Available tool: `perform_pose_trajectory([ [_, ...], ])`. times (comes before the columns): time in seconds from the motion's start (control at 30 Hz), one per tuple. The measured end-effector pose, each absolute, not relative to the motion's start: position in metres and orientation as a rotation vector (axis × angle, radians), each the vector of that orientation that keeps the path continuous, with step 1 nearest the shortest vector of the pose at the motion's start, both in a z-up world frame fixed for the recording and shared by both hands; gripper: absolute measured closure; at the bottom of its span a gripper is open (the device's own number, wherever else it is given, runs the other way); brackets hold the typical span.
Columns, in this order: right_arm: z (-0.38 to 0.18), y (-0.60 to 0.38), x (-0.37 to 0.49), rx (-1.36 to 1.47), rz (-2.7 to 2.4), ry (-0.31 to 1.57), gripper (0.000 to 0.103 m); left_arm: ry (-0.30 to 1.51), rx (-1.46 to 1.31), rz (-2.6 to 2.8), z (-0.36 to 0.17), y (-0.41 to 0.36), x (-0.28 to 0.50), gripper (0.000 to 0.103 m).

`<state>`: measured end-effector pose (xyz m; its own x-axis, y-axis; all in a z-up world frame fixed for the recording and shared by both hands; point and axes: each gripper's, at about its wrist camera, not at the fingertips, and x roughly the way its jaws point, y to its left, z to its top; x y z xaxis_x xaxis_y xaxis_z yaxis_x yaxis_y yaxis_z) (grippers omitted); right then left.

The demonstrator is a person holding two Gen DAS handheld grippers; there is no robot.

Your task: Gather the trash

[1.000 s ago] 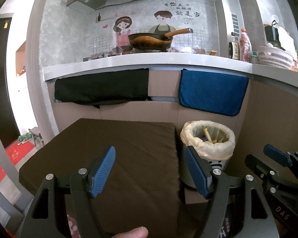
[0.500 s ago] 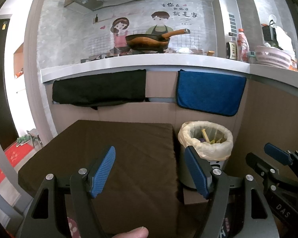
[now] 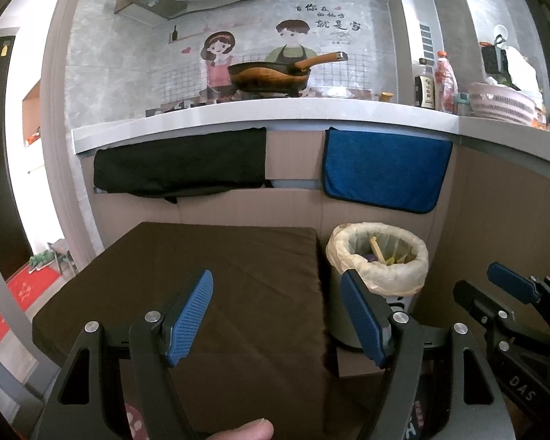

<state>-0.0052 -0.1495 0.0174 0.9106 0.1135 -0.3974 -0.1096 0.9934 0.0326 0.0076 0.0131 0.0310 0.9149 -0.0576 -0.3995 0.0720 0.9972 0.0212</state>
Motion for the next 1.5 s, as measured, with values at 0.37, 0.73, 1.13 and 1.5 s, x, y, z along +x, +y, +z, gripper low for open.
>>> perform_pose_trajectory([
  [0.37,0.0181,-0.15,-0.0052,0.015,0.11,0.415,0.053,0.41,0.036,-0.071,0.031,0.0143,0.0079,0.031],
  [0.73,0.0181,-0.1509,-0.0042,0.014,0.109,0.413,0.052,0.413,0.036,-0.07,0.0302,0.0156,0.008,0.031],
  [1.13,0.0195,-0.1512,-0.0083,0.017,0.092,0.408,0.053,0.414,0.035,-0.066,0.0303,0.0129,0.0081,0.031],
  [1.5,0.0189,-0.1502,-0.0097,0.019,0.081,0.408,0.053,0.422,0.034,-0.074,0.0277,0.0145,0.008,0.031],
])
